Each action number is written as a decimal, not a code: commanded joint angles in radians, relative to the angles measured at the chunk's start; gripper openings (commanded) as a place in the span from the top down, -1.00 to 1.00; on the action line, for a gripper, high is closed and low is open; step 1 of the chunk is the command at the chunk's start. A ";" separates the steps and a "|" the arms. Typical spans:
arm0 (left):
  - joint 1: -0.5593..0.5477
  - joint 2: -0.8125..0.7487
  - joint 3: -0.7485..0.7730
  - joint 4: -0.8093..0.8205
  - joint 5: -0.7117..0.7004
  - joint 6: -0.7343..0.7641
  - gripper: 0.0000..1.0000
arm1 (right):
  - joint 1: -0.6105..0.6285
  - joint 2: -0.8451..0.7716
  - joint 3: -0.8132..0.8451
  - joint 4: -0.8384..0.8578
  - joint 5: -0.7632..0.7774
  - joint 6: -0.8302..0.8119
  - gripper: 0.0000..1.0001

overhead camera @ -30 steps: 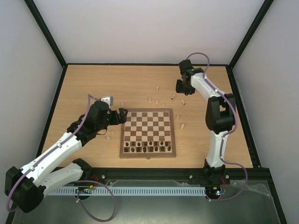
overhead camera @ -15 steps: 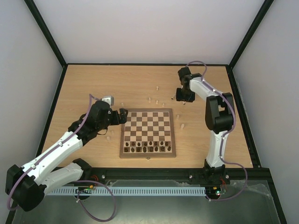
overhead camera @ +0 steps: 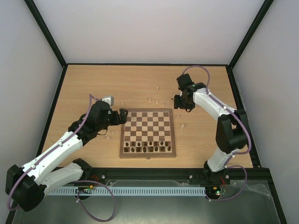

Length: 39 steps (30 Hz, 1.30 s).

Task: Set up the chess pieces on the board
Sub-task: Pick up the chess piece at the center of the board.

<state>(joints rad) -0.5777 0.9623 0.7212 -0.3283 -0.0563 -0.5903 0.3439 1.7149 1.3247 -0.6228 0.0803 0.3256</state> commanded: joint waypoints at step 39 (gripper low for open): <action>-0.001 -0.014 -0.013 0.005 0.021 -0.016 -0.99 | 0.058 0.045 -0.152 0.037 0.015 0.019 0.66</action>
<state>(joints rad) -0.5777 0.9543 0.7181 -0.3275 -0.0422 -0.6052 0.3954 1.7466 1.1694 -0.5537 0.0776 0.3443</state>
